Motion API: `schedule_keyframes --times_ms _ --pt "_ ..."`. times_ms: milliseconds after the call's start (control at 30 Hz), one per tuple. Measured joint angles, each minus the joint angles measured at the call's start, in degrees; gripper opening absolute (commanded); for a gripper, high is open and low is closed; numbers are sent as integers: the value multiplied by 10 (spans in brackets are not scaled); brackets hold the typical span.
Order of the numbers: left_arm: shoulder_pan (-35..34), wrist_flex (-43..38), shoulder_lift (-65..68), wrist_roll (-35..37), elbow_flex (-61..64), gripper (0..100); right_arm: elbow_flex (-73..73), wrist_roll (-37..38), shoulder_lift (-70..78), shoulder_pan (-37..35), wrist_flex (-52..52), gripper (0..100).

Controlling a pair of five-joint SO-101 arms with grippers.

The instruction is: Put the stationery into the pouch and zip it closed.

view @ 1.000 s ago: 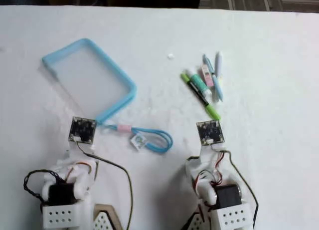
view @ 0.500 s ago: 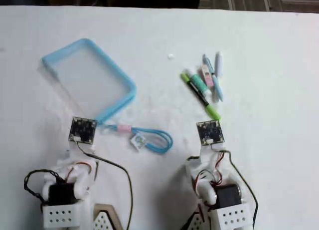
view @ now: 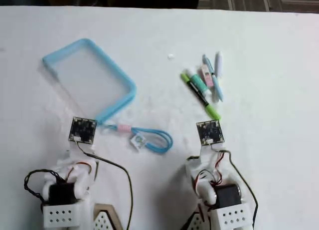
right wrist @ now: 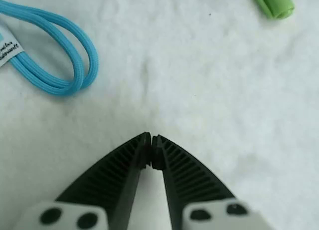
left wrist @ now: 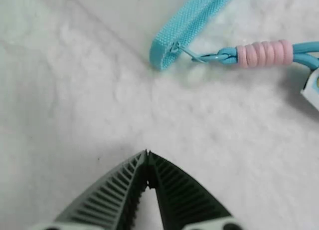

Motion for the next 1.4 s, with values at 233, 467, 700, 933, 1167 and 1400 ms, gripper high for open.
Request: schedule_keyframes --times_ms 233,467,700,933,1167,1400 --pt "0 0 0 0 0 24 0 0 0 0 0 18" --pt "0 0 0 0 0 25 0 0 0 0 0 18" --pt "-3 -33 1 -1 -89 28 0 0 0 0 0 18" --pt "-62 -35 -5 -2 -302 28 0 -4 0 0 0 19" --pt "-112 -37 42 -2 -408 25 0 -4 0 0 0 20" --pt "-149 34 313 132 -600 26 0 81 0 -63 -32 46"
